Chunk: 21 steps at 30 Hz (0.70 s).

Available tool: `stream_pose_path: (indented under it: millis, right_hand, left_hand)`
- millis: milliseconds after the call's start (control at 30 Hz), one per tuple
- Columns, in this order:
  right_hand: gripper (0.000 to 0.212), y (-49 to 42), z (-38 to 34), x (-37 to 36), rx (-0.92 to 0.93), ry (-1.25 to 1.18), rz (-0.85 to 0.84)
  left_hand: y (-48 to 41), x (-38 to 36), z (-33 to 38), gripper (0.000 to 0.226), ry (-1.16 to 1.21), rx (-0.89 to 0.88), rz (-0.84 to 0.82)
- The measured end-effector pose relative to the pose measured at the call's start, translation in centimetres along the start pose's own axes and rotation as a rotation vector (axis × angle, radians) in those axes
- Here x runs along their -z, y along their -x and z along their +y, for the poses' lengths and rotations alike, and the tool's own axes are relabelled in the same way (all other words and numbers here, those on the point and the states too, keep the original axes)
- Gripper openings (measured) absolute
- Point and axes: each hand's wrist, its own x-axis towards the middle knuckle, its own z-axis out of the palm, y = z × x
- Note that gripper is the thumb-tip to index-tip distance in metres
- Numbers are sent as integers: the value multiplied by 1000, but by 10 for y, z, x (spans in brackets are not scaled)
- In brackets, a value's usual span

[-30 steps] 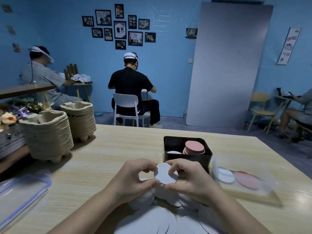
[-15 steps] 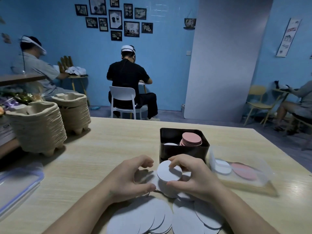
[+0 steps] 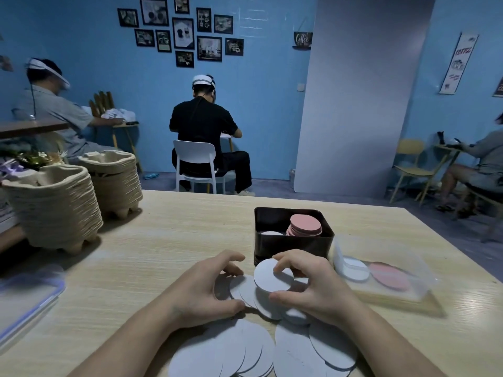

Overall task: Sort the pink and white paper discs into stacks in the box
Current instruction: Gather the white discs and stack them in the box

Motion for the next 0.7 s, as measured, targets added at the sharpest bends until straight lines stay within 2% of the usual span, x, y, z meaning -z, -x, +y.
stream_pose_path:
  millis: [167,400,700]
  right_hand:
    - [31,1,-1,0,-31,-12,-4]
    - [32,1,-4,-1,-38,-17,-27]
    - [34,2,-5,-2,-49,-16,-25]
  left_hand:
    - [2,9,-8,68,30,33,34]
    - [-1,-2,-4,78,-2,4,-23]
    - [2,10,-11,69,35,39,38]
